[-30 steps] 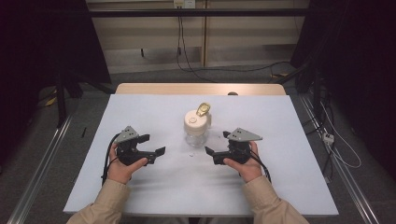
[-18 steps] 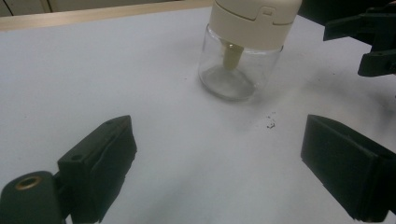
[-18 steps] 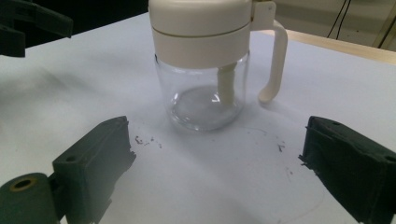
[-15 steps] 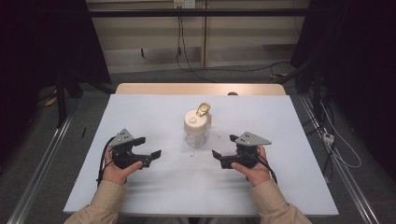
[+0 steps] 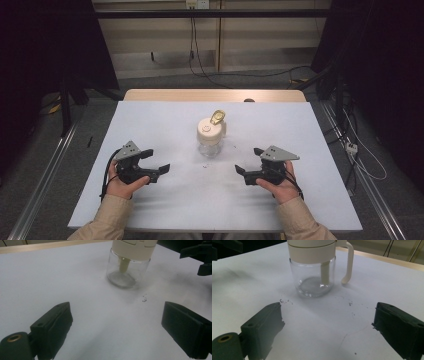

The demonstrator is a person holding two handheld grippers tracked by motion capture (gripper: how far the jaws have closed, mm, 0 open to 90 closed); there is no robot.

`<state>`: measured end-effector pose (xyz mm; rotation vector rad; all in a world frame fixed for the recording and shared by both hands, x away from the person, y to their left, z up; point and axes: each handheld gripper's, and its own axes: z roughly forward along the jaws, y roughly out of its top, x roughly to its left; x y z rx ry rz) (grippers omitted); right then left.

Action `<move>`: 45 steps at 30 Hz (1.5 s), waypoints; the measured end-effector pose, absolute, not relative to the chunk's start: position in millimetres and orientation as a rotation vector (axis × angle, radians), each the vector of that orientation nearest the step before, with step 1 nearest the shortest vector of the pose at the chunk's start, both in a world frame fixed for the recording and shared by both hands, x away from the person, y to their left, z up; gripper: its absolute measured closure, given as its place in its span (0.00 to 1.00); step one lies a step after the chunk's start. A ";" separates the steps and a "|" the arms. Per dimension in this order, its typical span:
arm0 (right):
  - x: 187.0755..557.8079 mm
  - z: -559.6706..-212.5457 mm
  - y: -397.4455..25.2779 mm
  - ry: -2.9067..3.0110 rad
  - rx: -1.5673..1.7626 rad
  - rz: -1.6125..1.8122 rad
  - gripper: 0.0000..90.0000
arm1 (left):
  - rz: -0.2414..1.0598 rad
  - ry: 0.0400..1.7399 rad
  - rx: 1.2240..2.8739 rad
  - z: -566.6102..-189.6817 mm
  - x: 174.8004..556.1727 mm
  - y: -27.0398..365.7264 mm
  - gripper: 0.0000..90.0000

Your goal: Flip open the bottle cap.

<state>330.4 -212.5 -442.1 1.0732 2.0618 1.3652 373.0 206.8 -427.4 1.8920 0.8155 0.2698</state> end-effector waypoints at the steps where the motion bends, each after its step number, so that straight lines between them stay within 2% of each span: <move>1: 329.3 -442.1 -213.9 2.061 1.077 1.364 0.08 | 0.269 0.819 1.889 -427.5 373.0 207.1 0.10; 45: 294.3 -446.4 -272.9 2.005 1.157 1.318 0.09 | 0.291 0.857 1.887 -431.8 366.3 226.9 0.10</move>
